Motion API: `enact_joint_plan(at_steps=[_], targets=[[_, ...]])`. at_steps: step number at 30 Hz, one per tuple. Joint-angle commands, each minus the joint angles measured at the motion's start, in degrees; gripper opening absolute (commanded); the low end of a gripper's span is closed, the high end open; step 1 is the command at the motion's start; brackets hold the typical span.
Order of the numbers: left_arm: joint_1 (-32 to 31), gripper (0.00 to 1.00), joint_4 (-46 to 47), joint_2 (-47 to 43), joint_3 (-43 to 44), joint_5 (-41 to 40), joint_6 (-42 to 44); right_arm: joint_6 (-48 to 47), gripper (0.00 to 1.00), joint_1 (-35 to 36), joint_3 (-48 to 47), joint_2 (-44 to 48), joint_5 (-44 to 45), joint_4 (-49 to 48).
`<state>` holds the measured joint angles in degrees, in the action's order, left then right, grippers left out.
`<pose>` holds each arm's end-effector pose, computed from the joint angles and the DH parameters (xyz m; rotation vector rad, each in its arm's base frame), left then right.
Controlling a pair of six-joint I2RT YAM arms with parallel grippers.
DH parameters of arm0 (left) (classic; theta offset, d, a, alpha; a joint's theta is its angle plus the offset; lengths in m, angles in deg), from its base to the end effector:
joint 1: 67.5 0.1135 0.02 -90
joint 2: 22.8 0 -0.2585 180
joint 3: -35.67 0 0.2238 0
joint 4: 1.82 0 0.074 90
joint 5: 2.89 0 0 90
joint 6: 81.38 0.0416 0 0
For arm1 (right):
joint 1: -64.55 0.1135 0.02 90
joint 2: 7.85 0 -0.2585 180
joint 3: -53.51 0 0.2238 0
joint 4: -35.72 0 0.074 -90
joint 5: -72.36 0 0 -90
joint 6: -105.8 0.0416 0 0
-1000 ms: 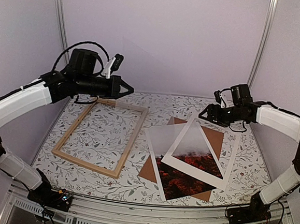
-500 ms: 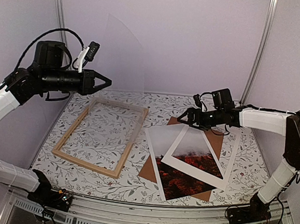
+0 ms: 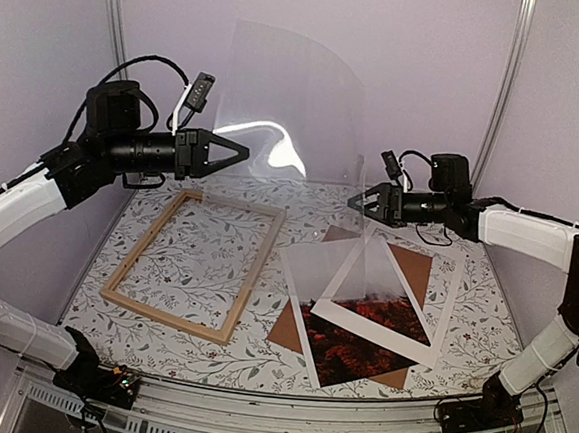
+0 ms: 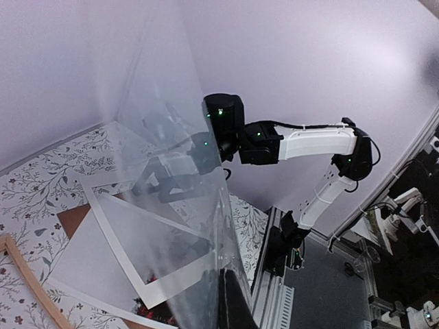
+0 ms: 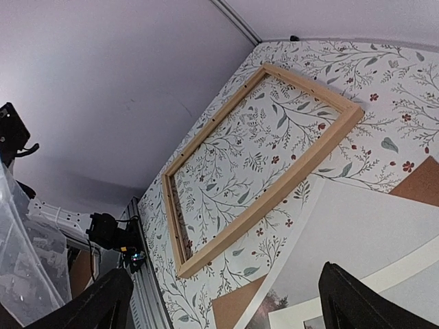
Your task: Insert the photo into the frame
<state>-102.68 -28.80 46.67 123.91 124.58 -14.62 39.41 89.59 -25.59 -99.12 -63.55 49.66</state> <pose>0.1874 -0.1631 0.4123 0.7100 1.7276 -1.2880 0.2926 0.1697 0.2795 -0.5714 2.0593 1.3282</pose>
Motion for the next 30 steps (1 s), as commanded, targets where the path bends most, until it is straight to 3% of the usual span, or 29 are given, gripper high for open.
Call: enact_joint_plan(at_steps=[1,9,19,30], targets=[[0.54,0.0,7.56,0.6,-1.59,3.06,-1.92,1.36,0.99,-1.99,-1.35,4.4,-2.19,-3.05],[0.53,0.0,8.57,-0.99,-2.59,2.98,-1.62,3.82,0.98,-9.91,0.87,6.68,-3.32,-1.86],[0.55,0.0,10.43,0.18,-2.97,4.17,-2.79,3.55,0.99,-10.21,0.42,9.52,-8.13,-4.54],[-0.03,0.0,20.24,2.62,-5.1,8.26,-6.59,5.01,0.99,-8.59,-2.84,6.44,-12.49,-6.89]])
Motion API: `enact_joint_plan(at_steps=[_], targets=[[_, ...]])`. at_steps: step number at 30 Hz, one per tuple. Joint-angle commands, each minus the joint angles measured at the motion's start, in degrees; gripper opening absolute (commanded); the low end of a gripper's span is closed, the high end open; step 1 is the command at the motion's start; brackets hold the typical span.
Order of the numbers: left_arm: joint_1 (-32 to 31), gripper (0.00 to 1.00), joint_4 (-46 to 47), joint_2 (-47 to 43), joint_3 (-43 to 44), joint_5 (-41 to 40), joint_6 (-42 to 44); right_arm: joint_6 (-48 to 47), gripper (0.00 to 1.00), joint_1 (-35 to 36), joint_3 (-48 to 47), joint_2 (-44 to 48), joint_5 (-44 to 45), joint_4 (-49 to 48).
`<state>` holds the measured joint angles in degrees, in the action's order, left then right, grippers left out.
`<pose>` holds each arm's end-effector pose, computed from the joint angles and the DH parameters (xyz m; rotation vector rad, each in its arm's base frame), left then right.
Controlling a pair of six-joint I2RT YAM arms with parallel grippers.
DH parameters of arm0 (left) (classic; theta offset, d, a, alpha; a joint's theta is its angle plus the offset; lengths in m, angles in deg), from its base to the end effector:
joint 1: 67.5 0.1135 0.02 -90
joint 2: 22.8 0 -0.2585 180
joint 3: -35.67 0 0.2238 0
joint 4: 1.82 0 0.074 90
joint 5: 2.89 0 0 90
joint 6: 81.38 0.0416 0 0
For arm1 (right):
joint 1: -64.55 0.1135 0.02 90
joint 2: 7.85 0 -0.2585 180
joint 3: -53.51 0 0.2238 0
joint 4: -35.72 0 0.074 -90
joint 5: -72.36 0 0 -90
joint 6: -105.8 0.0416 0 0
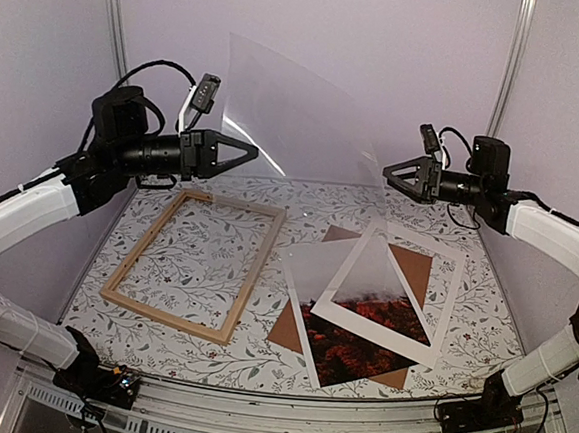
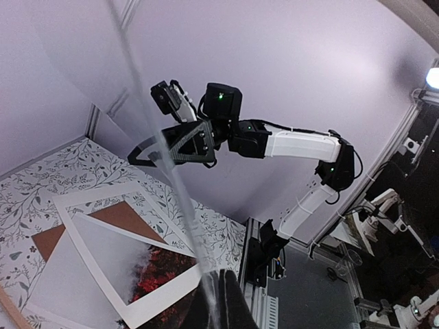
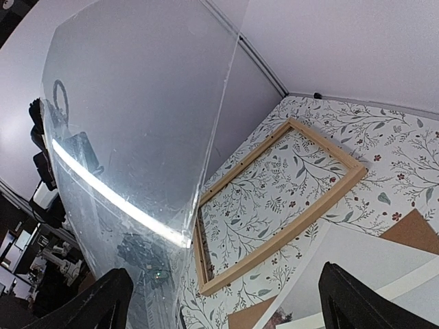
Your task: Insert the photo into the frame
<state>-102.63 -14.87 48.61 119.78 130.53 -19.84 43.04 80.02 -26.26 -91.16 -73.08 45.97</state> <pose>0.1963 -0.1731 0.4071 0.7491 1.6120 -1.4249 0.2877 0.1152 0.3332 -0.5479 1.8484 1.3814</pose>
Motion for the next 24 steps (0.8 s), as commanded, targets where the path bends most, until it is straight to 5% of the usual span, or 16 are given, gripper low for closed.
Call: enact_joint_plan(at_steps=[1,9,24], targets=[[-0.25,0.0,6.55,0.92,-1.15,2.43,-1.33,1.82,0.99,1.24,-2.33,-1.73,-3.49,-3.77],[-0.65,0.0,7.92,1.95,-3.01,1.73,-0.85,7.56,0.96,3.37,-2.16,-3.85,-8.62,-10.6],[0.71,0.0,4.08,2.23,-5.28,-5.68,-1.14,14.59,0.65,2.83,0.34,-2.61,-13.11,-19.74]])
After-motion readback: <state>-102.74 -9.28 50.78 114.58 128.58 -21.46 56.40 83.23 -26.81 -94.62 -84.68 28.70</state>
